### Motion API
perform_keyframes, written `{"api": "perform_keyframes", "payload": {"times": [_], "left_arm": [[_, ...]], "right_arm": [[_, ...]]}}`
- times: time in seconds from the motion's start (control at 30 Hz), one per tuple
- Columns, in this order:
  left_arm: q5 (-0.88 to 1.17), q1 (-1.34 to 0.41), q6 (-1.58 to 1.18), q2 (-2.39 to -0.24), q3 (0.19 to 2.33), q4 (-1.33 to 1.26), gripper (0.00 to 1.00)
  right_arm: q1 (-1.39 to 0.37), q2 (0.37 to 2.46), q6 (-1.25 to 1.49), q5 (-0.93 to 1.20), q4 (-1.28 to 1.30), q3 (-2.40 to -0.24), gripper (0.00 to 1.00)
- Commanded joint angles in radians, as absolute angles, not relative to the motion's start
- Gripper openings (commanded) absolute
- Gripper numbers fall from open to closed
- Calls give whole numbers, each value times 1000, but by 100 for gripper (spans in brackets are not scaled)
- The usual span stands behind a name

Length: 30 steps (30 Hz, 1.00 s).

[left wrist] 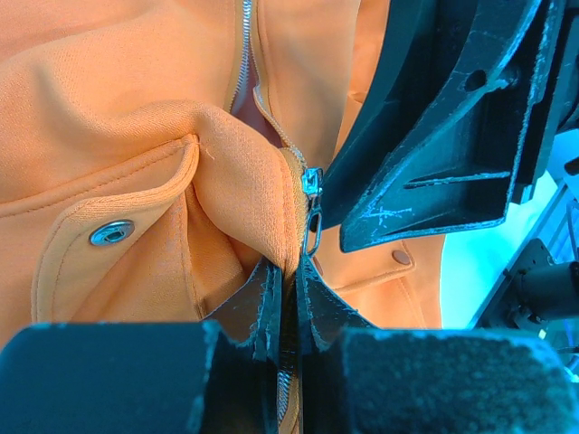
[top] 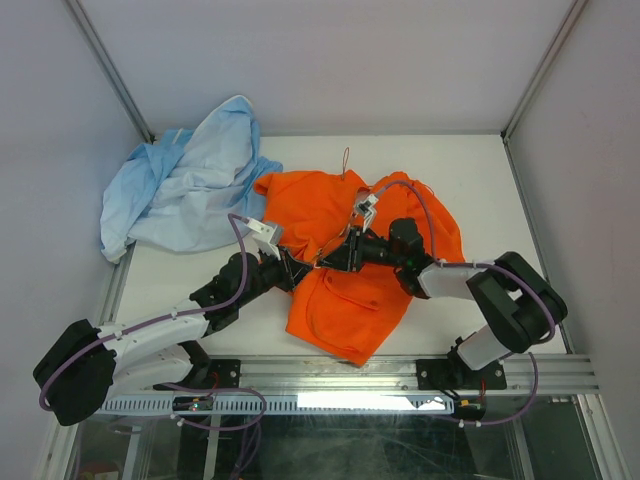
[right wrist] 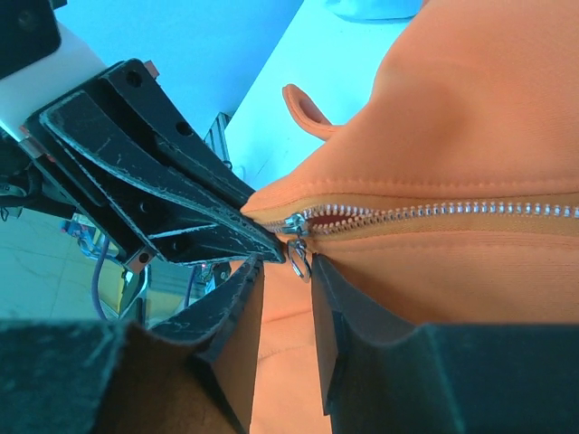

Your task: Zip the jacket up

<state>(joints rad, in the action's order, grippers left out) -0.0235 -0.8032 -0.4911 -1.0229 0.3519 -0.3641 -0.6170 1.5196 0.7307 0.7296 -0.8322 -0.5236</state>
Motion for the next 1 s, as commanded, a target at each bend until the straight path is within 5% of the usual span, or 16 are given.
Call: {"api": "perform_keyframes", "payload": {"times": [0.0, 0.73, 0.97], "left_arm": [[0, -795, -515, -1014, 391, -450, 0], [16, -795, -537, -1014, 375, -470, 0], [23, -796, -536, -987, 379, -414, 0]], "right_arm": [[-626, 1562, 790, 710, -997, -517, 32], [-660, 1611, 866, 597, -1203, -462, 24], [-628, 1581, 824, 582, -1167, -453, 0]]}}
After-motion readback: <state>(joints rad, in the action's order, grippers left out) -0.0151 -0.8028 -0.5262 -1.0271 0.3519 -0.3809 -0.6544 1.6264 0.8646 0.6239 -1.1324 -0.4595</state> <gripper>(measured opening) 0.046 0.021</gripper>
